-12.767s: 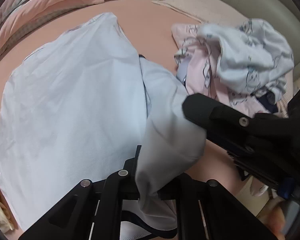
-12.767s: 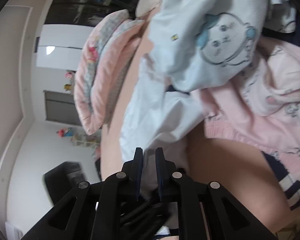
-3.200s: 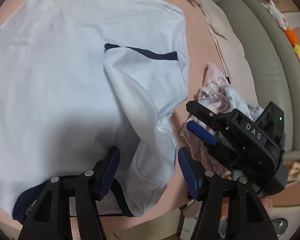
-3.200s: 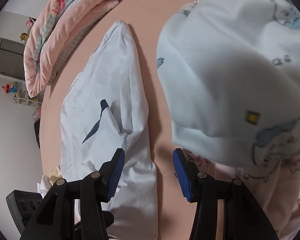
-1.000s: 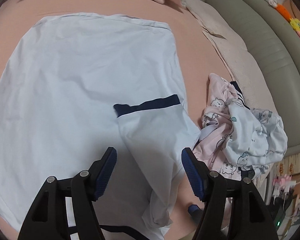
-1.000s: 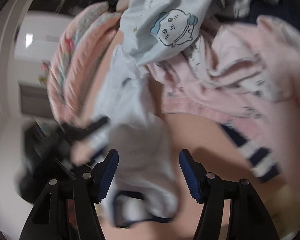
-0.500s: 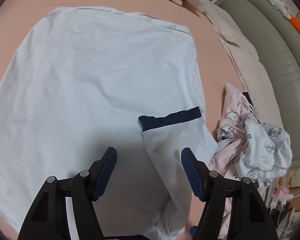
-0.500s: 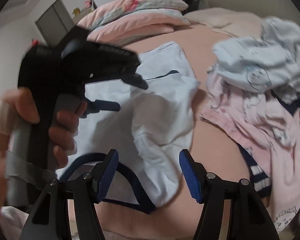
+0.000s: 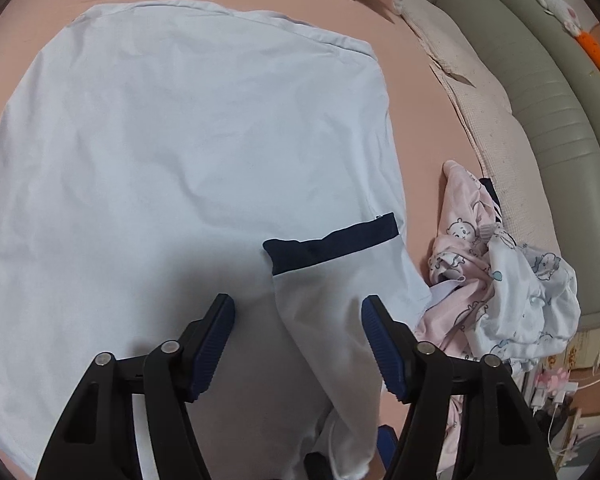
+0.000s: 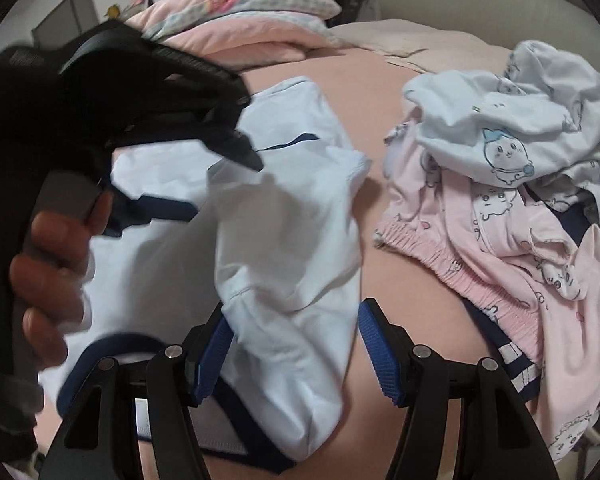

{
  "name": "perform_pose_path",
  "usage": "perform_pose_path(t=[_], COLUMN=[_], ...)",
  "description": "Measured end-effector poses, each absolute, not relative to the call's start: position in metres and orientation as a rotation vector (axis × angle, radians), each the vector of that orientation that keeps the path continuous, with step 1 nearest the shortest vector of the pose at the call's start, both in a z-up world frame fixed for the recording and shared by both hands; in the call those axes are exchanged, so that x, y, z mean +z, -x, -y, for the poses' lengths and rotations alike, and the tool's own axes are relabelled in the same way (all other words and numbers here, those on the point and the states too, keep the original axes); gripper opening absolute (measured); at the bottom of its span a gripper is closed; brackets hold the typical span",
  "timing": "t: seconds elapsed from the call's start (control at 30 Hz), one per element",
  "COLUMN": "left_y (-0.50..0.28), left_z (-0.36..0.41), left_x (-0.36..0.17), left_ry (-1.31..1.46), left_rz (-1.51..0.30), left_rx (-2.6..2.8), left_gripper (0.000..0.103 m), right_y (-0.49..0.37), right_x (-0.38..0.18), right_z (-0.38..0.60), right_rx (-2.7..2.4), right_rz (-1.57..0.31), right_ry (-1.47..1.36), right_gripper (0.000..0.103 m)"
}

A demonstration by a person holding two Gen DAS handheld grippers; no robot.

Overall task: Fold clothes
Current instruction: 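Close both tools on the navy-trimmed sleeve edge of the shirt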

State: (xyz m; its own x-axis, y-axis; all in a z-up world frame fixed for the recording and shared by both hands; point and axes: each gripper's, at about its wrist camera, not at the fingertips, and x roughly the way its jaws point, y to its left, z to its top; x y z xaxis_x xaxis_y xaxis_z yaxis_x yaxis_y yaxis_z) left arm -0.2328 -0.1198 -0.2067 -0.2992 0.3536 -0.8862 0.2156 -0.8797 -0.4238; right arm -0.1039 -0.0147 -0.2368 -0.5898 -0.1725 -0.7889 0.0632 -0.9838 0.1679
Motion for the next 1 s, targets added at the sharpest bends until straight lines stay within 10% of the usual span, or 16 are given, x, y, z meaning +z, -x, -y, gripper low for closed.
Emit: perform_pose_path(t=[0.23, 0.8, 1.0], left_y=[0.231, 0.219, 0.219], left_z=[0.120, 0.095, 0.108], left_x=[-0.206, -0.209, -0.217], left_ry=[1.815, 1.827, 1.748], left_rz=[0.745, 0.804, 0.950], left_rx=[2.351, 2.249, 2.278], left_gripper=[0.045, 0.045, 0.009], right_y=[0.103, 0.089, 0.095], right_x=[-0.238, -0.225, -0.229], right_z=[0.008, -0.007, -0.007], right_rx=[-2.713, -2.761, -2.766], right_rz=[0.231, 0.287, 0.260], right_ry=[-1.372, -1.364, -1.412], right_gripper=[0.062, 0.017, 0.017])
